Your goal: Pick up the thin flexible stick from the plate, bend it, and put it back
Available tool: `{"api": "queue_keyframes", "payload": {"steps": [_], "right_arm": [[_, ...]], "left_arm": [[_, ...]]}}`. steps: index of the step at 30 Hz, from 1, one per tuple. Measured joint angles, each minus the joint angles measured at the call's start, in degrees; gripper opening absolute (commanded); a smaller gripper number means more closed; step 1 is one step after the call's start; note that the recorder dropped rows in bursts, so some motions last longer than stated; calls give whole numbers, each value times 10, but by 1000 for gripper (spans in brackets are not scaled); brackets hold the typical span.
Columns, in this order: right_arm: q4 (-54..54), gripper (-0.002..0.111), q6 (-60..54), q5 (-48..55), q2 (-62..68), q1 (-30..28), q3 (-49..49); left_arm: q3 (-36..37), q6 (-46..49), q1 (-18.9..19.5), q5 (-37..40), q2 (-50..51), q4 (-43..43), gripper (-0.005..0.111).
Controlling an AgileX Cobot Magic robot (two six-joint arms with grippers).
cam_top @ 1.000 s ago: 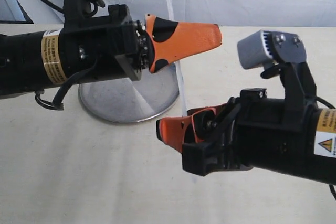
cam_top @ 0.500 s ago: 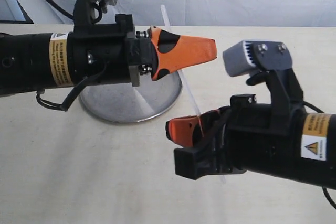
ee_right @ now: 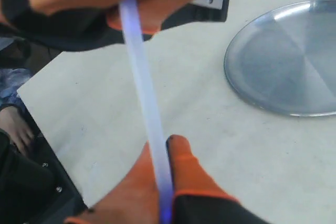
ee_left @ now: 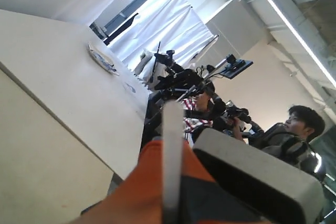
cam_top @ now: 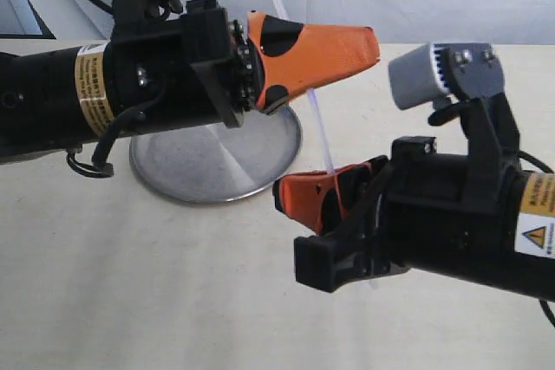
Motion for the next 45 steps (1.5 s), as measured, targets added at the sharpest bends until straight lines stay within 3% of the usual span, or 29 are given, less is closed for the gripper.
{"api": "queue_keyframes", "payload": {"steps": [6,9,12,14,17,19,20,22,23,25,27,30,40,45], "right_arm": [[18,-1,5,-1,-4,32,2],[17,-1,5,20,-39,34,8],[-3,-1,2,47,-90,9,10],[-10,-1,-1,58,-97,-22,8],[-13,0,-6,63,-75,-41,2],[-9,16,-7,62,-50,-42,2],[-7,34,-7,62,-47,-42,2],[-4,58,-7,62,-39,-44,2],[1,62,-7,66,-36,-44,2],[6,58,-6,79,-33,-45,2],[7,42,-5,96,-33,-46,2],[14,3,-5,110,-33,-46,2],[50,-1,-8,143,-82,-46,3],[31,-1,-8,138,-123,-46,3]], "left_arm": [[-10,29,-3,71,-1,62,0],[-13,-19,-3,97,-6,110,0],[-13,-61,-3,58,-6,97,0],[-13,-62,-3,14,-6,54,0],[-13,-38,-3,6,-6,39,0],[-12,-27,-3,16,-6,40,0],[-12,-26,-3,17,-6,41,0],[-12,-26,-3,12,-7,43,0],[-12,-26,-5,7,-8,43,0],[-12,-26,-6,4,-9,44,0],[-12,-26,-7,4,-10,45,0],[-12,-21,-7,10,-10,49,0],[-13,-8,-7,94,-12,147,0],[-13,-30,-8,72,-16,161,0]]}}
